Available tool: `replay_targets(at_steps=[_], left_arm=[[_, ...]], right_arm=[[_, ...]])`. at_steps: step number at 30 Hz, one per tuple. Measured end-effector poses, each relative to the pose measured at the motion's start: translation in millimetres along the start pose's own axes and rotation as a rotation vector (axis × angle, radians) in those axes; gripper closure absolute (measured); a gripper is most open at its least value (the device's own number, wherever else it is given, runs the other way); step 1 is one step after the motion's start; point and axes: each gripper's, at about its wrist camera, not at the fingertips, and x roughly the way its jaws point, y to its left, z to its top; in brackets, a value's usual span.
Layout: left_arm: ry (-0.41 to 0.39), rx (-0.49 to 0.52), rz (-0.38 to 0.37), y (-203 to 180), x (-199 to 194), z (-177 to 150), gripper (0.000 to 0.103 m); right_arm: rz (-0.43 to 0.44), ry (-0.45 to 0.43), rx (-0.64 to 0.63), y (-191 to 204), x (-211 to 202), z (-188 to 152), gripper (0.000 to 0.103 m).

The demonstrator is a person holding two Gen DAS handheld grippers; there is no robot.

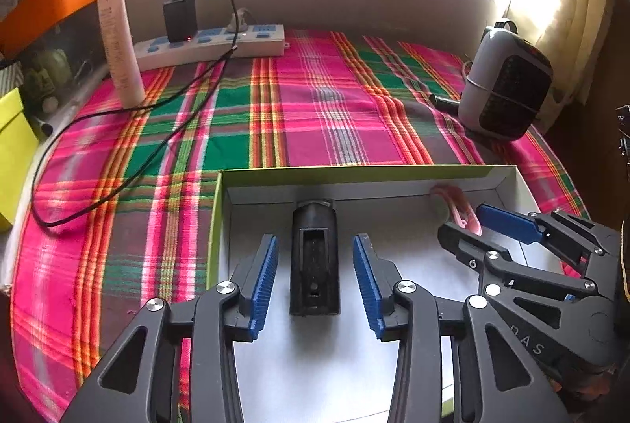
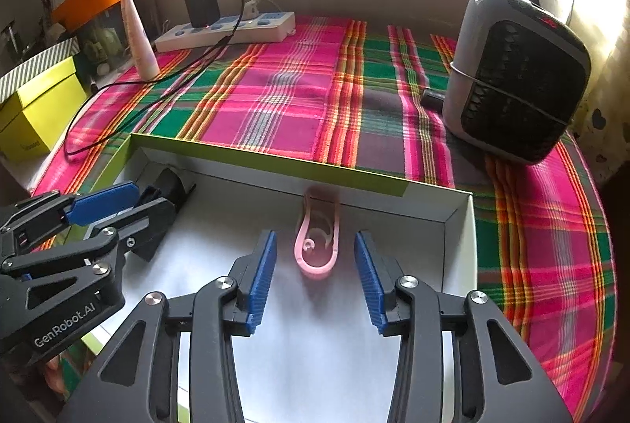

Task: Organize objects
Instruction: 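Lower the black device into the box with the left tool while the right tool lowers the pink clip in, then open both tools and withdraw them from the box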

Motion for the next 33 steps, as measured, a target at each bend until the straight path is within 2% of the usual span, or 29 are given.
replay_targets(at_steps=[20,33], left_arm=[[-0.091,-0.004,0.049,-3,-55,-27,0.063],[-0.132,-0.02,0.037,-5,-89,-56,0.063]], right_arm=[[0.009,-0.082,0.025,6,-49,-27,0.056],[0.019,-0.167,0.032,12,-85,-62,0.056]])
